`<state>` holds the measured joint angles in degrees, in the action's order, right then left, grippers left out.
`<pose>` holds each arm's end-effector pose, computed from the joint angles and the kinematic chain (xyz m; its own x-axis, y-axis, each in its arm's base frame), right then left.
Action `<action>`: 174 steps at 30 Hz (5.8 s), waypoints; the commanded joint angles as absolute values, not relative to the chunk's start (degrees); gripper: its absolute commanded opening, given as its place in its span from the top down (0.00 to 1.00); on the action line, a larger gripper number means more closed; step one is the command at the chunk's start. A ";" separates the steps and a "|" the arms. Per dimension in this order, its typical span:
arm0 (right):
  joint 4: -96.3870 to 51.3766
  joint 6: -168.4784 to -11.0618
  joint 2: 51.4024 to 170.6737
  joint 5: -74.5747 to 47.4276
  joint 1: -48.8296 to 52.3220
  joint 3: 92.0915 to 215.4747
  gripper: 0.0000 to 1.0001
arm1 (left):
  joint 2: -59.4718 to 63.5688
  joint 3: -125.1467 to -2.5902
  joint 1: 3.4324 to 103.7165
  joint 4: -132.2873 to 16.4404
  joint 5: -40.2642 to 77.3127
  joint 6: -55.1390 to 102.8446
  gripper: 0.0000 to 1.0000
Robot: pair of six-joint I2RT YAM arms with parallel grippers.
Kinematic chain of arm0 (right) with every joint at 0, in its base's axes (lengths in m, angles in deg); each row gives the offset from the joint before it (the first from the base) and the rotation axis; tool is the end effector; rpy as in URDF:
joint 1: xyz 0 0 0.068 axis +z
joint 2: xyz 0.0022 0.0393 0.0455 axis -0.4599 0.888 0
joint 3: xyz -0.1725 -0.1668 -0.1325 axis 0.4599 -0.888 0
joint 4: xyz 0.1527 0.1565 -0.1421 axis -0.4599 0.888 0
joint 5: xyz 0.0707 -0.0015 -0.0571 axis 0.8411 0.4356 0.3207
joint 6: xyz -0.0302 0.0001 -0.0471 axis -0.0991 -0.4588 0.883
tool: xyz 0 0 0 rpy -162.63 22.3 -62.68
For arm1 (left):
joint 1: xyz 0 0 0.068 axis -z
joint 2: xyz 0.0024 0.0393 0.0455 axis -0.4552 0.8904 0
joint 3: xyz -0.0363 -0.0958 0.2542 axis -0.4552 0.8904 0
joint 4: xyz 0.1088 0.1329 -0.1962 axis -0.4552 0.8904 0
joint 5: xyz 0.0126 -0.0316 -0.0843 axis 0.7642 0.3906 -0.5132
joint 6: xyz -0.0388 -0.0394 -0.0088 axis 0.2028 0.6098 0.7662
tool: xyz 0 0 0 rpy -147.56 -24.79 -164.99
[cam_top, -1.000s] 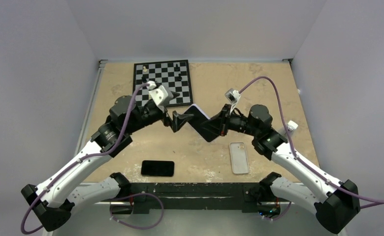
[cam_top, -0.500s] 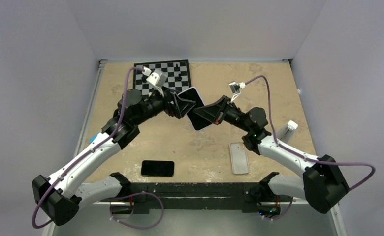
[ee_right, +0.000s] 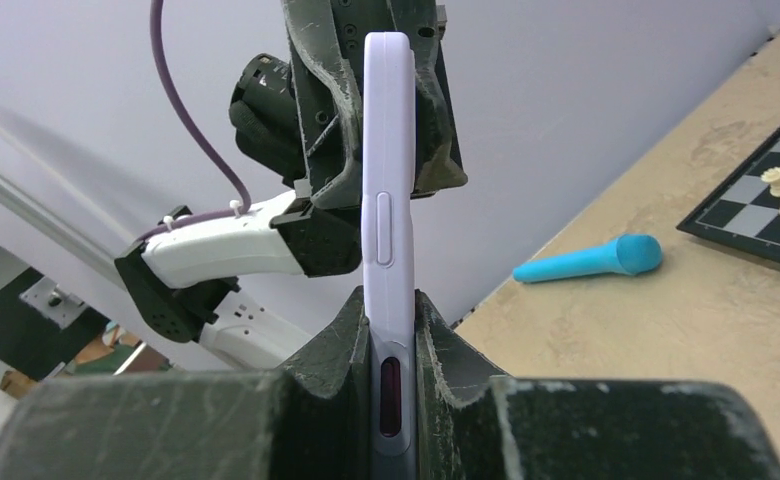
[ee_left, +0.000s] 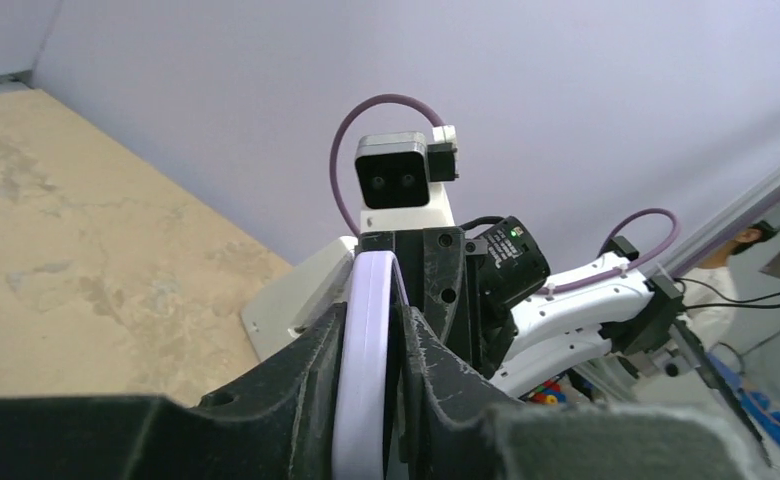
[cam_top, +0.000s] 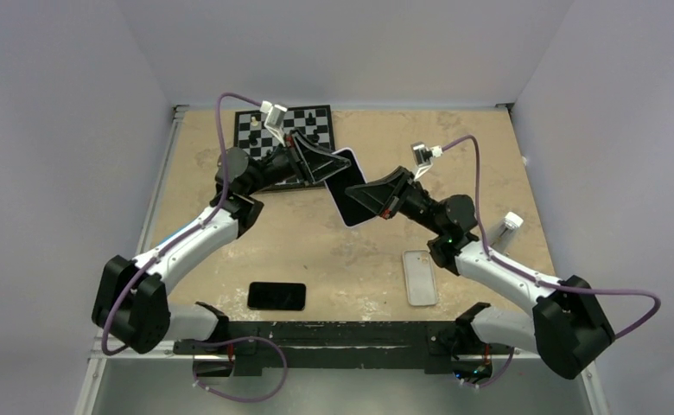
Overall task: Take the phone out of the phone case
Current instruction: Pick up the phone at the center of the board, then remove the phone case from the phone.
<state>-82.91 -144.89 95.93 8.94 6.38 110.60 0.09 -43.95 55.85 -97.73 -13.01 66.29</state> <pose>0.1930 0.1523 0.3185 -0.5812 0.5293 -0.6181 -0.7272 0.0032 0.6865 0.2431 -0.1616 0.3721 -0.5418 -0.4118 -0.7328 0.7765 0.0887 -0.6239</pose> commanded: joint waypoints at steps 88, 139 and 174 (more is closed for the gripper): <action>-36.96 -101.27 84.58 24.40 6.46 122.26 0.74 | 5.27 -52.23 50.60 -111.37 -38.02 73.32 1.00; -3.55 -54.57 102.60 17.70 7.62 153.80 1.00 | 12.17 -57.97 54.85 -116.94 -43.62 92.37 1.00; -7.85 -57.28 95.30 16.28 13.30 152.15 1.00 | 2.69 -51.12 61.33 -108.40 -33.98 104.84 1.00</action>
